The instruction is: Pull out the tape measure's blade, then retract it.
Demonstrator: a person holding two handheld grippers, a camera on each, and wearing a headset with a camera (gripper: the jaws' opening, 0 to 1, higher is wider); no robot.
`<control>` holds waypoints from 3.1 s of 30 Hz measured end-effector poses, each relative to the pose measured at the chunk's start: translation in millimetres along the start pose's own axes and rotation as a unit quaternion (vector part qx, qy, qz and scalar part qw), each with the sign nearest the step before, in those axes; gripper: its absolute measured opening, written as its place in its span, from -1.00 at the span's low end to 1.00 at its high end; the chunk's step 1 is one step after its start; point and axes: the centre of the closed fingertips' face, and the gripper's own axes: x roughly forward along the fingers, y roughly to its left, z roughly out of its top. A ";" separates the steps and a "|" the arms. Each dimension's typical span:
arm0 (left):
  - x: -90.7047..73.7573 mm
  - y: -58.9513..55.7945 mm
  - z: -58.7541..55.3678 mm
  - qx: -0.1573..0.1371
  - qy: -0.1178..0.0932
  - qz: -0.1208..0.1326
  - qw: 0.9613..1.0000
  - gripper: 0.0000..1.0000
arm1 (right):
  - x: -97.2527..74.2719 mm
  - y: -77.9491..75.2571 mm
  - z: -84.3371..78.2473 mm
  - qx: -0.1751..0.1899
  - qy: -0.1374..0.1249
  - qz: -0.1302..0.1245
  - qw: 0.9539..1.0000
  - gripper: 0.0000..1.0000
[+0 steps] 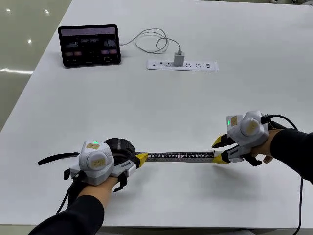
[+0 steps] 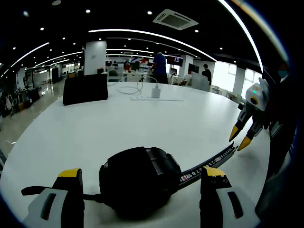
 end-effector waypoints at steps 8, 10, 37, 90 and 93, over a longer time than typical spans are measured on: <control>0.3 -1.7 -1.8 -0.002 0.003 -0.002 1.000 0.94 | 7.7 0.0 -7.0 -0.009 0.020 0.011 1.000 -0.62; 0.3 -2.4 -1.9 -0.002 0.003 -0.004 1.000 0.93 | 9.7 0.0 -10.7 -0.009 0.026 0.013 1.000 -0.63; 0.3 -9.1 -1.2 -0.052 0.011 -0.017 0.998 0.61 | 13.4 4.8 -8.2 -0.021 0.064 0.008 0.998 -0.79; 1.7 3.5 -7.2 -0.028 0.048 0.014 0.998 0.24 | 14.7 8.4 -4.3 -0.005 0.043 0.004 0.999 -0.80; 2.0 3.7 -7.4 -0.029 0.049 0.012 0.998 0.24 | 14.8 7.8 -3.9 0.007 0.033 0.003 0.999 -0.80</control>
